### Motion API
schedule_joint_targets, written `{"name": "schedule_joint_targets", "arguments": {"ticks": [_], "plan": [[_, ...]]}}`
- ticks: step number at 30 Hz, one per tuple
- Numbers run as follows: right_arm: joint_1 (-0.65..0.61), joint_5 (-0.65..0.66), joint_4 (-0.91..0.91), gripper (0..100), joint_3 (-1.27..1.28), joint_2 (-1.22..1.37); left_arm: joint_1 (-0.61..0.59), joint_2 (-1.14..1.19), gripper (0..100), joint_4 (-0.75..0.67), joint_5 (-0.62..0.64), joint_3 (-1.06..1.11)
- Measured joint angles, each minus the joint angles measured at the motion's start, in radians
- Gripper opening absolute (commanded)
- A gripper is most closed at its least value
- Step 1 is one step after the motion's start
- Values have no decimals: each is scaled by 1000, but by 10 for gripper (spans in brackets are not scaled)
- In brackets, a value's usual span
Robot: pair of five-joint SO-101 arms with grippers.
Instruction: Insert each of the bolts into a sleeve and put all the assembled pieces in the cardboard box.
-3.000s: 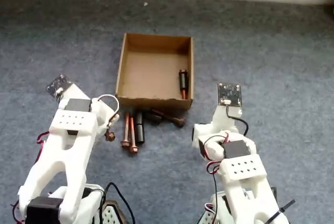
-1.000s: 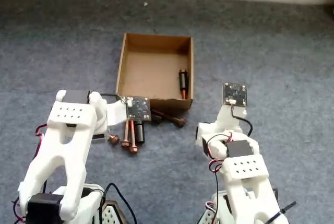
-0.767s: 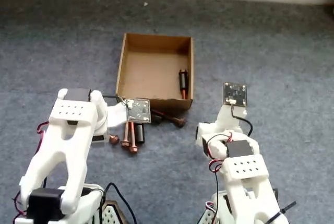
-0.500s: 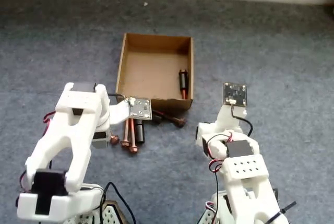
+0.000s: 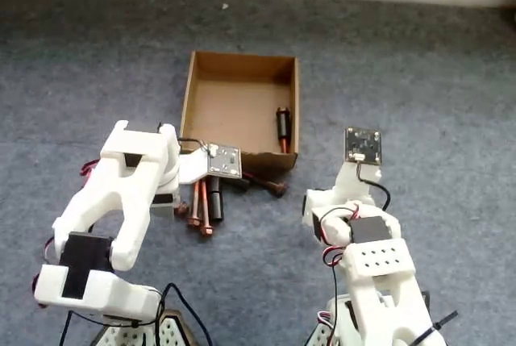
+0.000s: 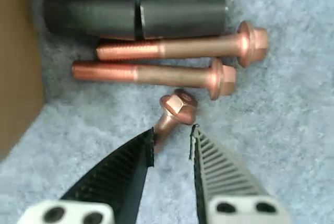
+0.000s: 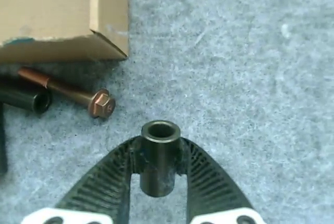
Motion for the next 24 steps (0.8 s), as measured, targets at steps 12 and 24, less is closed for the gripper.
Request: {"name": "schedule_joint_targets", "arguments": {"ticks": [12,24], "plan": [[0,0,0,5,0,0,75,15,5,-28,5,3],[0,0,0,5,0,0,78,-316,5,115,144,5]]}}
